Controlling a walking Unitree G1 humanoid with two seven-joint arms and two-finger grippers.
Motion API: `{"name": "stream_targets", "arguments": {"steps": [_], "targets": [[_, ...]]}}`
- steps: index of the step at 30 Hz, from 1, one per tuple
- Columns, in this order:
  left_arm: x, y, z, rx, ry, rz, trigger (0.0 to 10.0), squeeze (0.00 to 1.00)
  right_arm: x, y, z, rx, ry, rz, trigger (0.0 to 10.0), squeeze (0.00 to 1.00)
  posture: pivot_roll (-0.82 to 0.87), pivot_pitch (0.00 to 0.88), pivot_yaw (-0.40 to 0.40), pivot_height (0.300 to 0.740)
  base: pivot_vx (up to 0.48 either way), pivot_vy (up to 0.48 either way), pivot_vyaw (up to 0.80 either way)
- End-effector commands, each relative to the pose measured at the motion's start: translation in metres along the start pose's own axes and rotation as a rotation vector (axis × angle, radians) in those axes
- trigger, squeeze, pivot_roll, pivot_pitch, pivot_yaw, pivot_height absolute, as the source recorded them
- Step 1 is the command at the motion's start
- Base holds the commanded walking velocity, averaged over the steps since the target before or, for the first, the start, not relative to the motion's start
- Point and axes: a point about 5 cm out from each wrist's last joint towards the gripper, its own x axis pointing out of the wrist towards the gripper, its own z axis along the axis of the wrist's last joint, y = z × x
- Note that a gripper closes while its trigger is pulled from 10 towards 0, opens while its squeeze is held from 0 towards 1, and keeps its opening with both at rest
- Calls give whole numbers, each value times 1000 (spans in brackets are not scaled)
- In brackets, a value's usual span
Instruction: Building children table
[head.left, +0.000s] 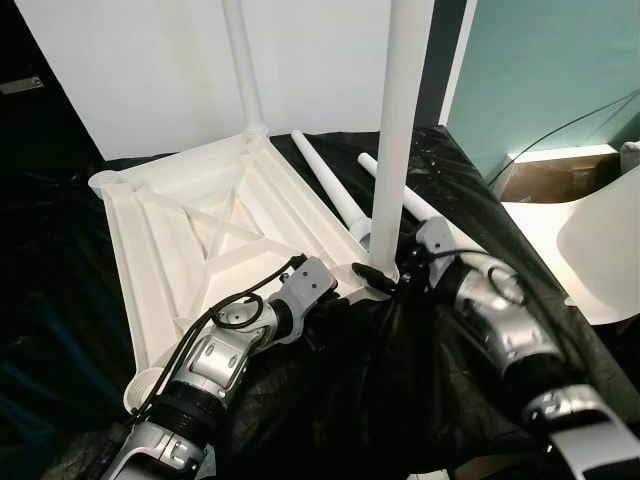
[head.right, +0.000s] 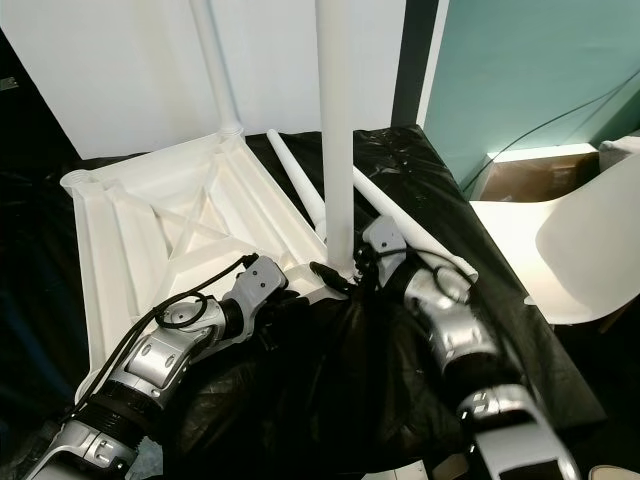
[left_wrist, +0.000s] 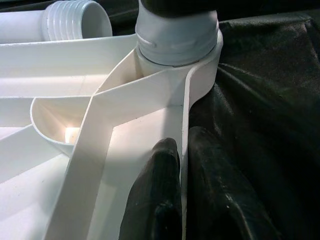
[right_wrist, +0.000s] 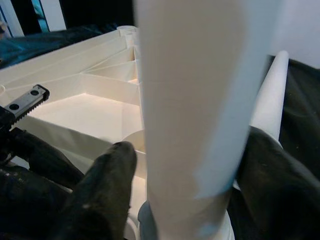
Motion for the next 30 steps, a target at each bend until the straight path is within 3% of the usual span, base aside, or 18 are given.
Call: {"name": "stream_targets", "arguments": {"steps": [1,3,8,9,10,12,13,15,19,20,22,23,24,25,26,28,29,30], "targets": [[2,-12,-35,-95,129,-34,10000,0,4,6,-5,17,19,60,0,0,26,0,14,740,0,0,0],[2,-12,-35,-95,129,-34,10000,0,4,6,-5,17,19,60,0,0,26,0,14,740,0,0,0],[-1,-12,-38,-103,134,-25,10000,0,3,8,-12,123,37,7,0,0,32,0,8,740,0,0,0],[-1,-12,-38,-105,131,-24,10000,0,4,11,-16,132,23,-82,0,0,37,0,4,740,0,0,0],[-1,-12,-38,-105,131,-24,10000,0,4,11,-16,132,23,-82,0,0,37,0,4,740,0,0,0],[-1,-13,-37,-107,129,-22,10000,0,-1,22,-25,157,-18,-376,0,0,35,0,9,740,0,0,0],[-1,-13,-37,-107,129,-22,10000,0,-1,22,-25,157,-18,-376,0,0,35,0,9,740,0,0,0],[-2,-12,-37,-106,130,-22,10000,0,-7,33,-30,164,-33,-555,0,0,35,0,14,740,0,0,0],[-3,-12,-38,-104,136,-25,10000,0,-8,40,-32,158,-30,-633,0,0,36,0,21,740,0,0,0],[-3,-12,-38,-102,140,-27,10000,0,-8,40,-34,169,-23,-643,4157,0,36,0,21,740,0,0,0],[-4,-11,-38,-100,141,-28,10000,0,-7,40,-34,180,-28,-629,4157,0,36,0,27,740,0,0,0],[-5,-11,-38,-100,142,-28,10000,0,-6,40,-32,184,-43,-597,10000,0,39,0,37,740,0,0,0],[-5,-11,-38,-100,142,-28,10000,0,-6,40,-32,184,-43,-597,10000,0,39,0,37,740,0,0,0],[-5,-11,-39,-100,144,-28,10000,0,-6,41,-30,190,-58,-568,10000,102,39,0,37,740,0,0,0],[-6,-11,-39,-100,146,-29,10000,0,-4,42,-28,201,-68,-506,10000,1000,39,0,37,740,0,0,0],[-6,-11,-39,-100,147,-29,10000,0,-3,41,-26,195,-74,-448,10000,1000,43,0,34,740,0,0,0],[-8,-11,-40,-100,151,-28,10000,0,-2,35,-21,140,-67,-354,10000,0,49,0,44,740,0,0,0],[-8,-10,-40,-101,152,-28,10000,0,-2,32,-19,121,-64,-335,10000,0,49,0,44,740,0,0,0]]}}
